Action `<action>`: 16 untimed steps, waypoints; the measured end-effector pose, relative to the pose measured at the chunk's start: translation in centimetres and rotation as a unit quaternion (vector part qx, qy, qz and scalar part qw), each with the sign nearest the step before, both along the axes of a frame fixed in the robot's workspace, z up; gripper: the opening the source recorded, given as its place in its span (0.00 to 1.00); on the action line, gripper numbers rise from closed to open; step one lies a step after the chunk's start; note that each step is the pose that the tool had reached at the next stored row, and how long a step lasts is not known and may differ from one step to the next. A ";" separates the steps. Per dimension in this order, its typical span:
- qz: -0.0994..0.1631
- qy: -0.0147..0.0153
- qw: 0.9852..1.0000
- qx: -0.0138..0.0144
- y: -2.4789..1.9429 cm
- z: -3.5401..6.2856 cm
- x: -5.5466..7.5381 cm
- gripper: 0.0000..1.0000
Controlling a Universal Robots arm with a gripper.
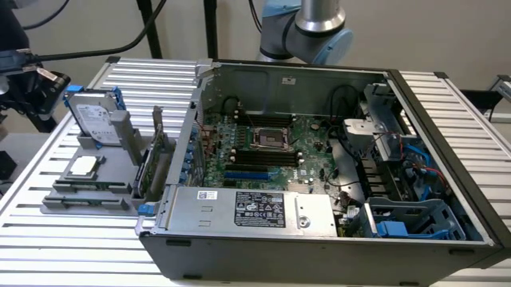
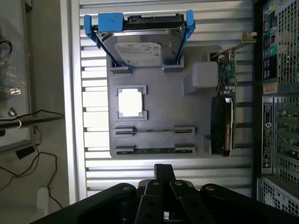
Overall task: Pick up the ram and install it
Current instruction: 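Reach for the ram, then pick up the ram and move it above insertion slot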
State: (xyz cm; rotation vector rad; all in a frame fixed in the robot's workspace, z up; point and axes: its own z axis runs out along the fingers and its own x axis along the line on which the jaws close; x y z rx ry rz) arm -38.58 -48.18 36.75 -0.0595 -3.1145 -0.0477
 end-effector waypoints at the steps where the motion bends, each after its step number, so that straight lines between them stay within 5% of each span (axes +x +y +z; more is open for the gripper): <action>1: 0.001 0.000 1.000 0.000 0.00 -0.02 0.0 0.11; 16: 0.002 0.000 1.000 0.000 -0.01 -0.03 0.0 0.11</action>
